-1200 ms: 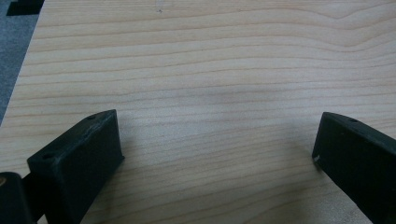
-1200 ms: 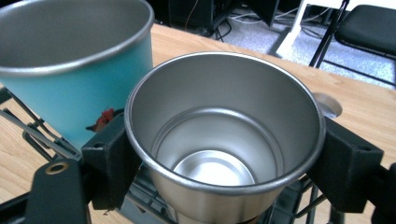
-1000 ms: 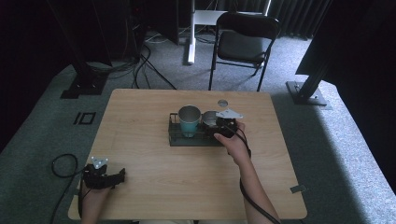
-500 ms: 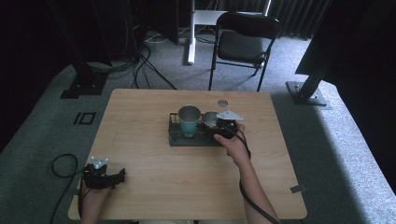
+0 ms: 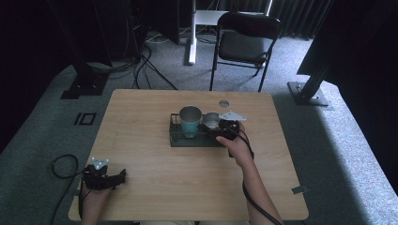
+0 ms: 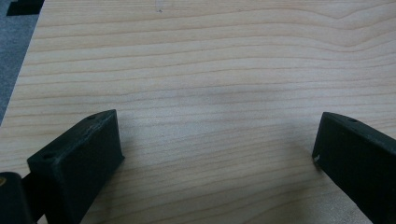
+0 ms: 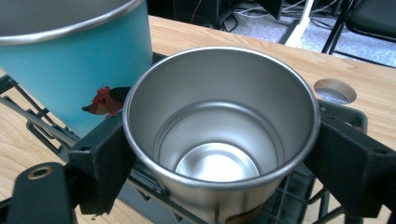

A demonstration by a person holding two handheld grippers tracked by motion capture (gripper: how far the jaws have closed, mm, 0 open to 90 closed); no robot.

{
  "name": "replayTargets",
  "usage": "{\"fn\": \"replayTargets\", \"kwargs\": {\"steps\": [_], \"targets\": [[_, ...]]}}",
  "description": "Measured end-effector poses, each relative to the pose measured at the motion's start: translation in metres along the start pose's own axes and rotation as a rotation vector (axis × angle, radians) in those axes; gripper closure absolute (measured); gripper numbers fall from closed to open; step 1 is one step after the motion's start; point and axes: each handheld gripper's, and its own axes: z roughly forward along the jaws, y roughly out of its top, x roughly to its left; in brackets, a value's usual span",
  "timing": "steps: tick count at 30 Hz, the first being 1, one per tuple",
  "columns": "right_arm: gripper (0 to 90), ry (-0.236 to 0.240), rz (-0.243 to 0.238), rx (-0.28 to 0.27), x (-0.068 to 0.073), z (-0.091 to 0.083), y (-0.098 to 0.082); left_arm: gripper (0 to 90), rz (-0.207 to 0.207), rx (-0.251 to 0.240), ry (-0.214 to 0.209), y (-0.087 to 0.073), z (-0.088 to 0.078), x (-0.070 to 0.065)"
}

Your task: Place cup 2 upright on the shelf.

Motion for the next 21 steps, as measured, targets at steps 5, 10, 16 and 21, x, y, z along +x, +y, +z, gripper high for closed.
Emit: {"fn": "replayTargets", "kwargs": {"steps": [5, 10, 16, 21], "targets": [[12.4, 0.005, -0.018, 0.004, 0.0, -0.005, -0.002, 1.8, 0.0, 0.0, 0.0, 0.0, 0.0, 0.0], [12.4, 0.004, -0.02, -0.005, -0.003, -0.01, -0.004, 1.8, 0.0, 0.0, 0.0, 0.0, 0.0, 0.0], [12.4, 0.005, -0.021, -0.008, -0.004, -0.014, -0.007, 1.8, 0.0, 0.0, 0.0, 0.0, 0.0, 0.0], [12.4, 0.015, -0.018, -0.003, -0.004, -0.017, -0.01, 1.9, 0.0, 0.0, 0.0, 0.0, 0.0, 0.0]]}}
